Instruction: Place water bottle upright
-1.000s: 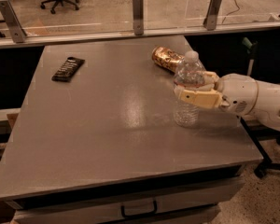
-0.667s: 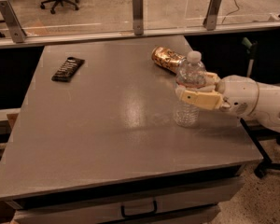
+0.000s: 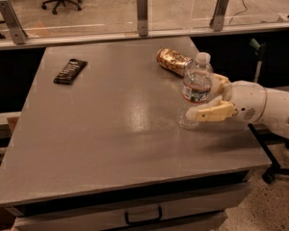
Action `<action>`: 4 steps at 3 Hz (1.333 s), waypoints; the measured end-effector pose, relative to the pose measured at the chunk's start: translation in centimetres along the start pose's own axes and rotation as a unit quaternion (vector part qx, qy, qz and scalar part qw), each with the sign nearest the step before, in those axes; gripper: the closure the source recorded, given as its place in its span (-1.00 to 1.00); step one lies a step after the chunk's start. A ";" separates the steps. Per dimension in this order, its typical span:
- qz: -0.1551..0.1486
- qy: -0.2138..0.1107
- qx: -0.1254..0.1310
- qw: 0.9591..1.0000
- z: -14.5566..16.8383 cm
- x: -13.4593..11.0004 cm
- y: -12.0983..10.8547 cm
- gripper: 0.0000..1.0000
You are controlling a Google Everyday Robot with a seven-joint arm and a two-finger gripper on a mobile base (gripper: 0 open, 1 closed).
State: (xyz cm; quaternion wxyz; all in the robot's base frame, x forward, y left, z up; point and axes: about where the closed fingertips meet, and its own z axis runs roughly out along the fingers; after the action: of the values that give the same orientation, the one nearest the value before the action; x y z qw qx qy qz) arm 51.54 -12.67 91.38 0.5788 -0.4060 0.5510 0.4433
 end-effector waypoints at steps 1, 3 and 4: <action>-0.001 0.003 0.002 1.000 -0.2 -0.1 0.0 -1.00; -0.083 0.099 0.060 0.990 -7.9 -6.5 -0.5 -1.00; -0.161 0.151 0.122 0.968 -13.0 -13.1 0.8 -1.00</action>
Offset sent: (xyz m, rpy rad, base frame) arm -0.0067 -0.0674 0.0443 -0.2331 -0.0711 -0.0806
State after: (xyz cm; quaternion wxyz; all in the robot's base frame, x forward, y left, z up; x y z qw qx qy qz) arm 47.12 -25.75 103.68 0.5979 -0.4777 0.6095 0.2072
